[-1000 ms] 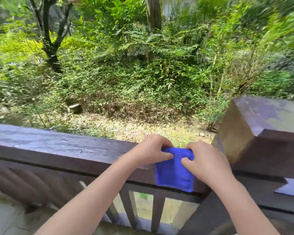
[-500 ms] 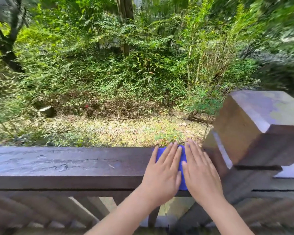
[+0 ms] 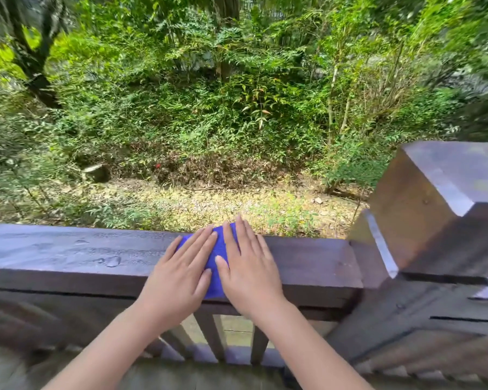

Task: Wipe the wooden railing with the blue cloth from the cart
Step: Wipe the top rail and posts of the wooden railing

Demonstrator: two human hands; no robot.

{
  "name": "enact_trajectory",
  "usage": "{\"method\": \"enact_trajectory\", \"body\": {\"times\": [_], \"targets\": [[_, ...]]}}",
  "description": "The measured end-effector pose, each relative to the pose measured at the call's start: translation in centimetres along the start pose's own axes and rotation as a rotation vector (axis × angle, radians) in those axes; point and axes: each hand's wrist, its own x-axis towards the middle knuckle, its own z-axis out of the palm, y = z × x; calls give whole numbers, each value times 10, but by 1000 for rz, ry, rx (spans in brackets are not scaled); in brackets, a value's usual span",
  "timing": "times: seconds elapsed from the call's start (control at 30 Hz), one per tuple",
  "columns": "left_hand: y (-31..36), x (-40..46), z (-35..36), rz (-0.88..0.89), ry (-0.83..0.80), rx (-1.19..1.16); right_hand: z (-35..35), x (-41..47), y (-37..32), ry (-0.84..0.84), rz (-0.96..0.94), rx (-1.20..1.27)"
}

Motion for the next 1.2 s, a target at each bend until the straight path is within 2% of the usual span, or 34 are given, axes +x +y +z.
{"method": "enact_trajectory", "body": {"times": [0.07,0.13,0.2,0.37,0.47,0.57,0.67,0.87,1.0,1.2], "targets": [[11,4,-4,-36,40,-66,-7,-19,25,96,75,55],[30,18,-6,-25,69,-146,-17,-39,63,191,224,-13],[56,32,0,16,58,-132,-26,-50,92,175,340,-108],[103,61,22,-18,46,-4,-24,-49,101,117,327,-162],[103,64,24,-15,69,24,-23,-48,98,193,319,-203],[89,54,24,-36,88,20,-19,-44,95,168,326,-225],[68,37,20,-99,132,25,-15,-35,82,92,318,-237],[-3,6,13,-206,174,34,6,-5,20,24,147,-192],[-79,-19,0,-304,163,34,25,15,-24,-1,89,-178],[-205,-61,-27,-497,177,34,44,41,-74,-18,109,-171]]}}
